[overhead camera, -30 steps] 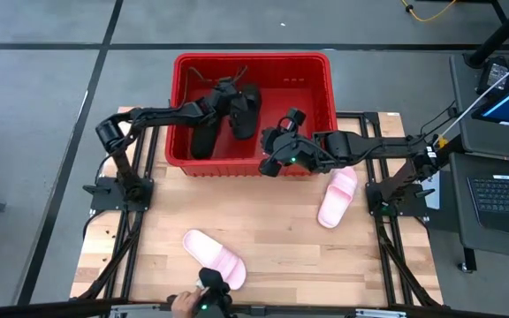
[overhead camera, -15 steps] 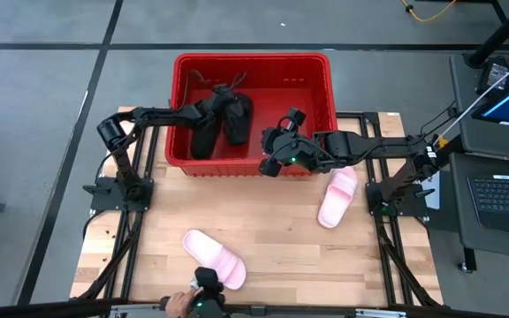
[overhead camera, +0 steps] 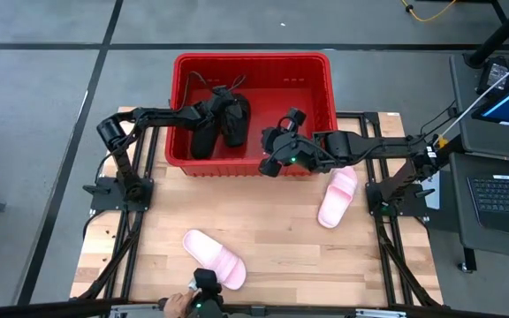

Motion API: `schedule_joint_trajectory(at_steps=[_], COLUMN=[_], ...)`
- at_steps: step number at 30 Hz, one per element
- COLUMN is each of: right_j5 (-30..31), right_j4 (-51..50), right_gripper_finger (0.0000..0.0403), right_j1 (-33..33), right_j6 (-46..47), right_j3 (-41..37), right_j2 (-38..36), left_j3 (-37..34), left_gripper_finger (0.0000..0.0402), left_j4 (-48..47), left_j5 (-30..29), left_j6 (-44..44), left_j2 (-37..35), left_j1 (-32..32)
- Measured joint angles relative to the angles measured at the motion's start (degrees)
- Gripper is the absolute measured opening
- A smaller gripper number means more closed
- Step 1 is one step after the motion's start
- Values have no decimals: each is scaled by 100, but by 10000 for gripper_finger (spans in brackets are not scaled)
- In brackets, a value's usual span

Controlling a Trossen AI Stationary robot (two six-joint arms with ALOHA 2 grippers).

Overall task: Pick and place slides into bin
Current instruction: Put the black slide into the red container

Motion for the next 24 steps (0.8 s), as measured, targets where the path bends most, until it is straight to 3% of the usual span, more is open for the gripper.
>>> schedule_joint_trajectory(at_steps=[24], right_j5=[-2], right_j4=[-19], right_gripper_finger=[3], right_j1=[0], right_j6=[-44], right_j3=[0], right_j2=[0], left_j3=[9], left_gripper_finger=[5], left_j4=[-518], left_j5=[-9], left_j6=[-290], left_j2=[-11], left_j1=[-2])
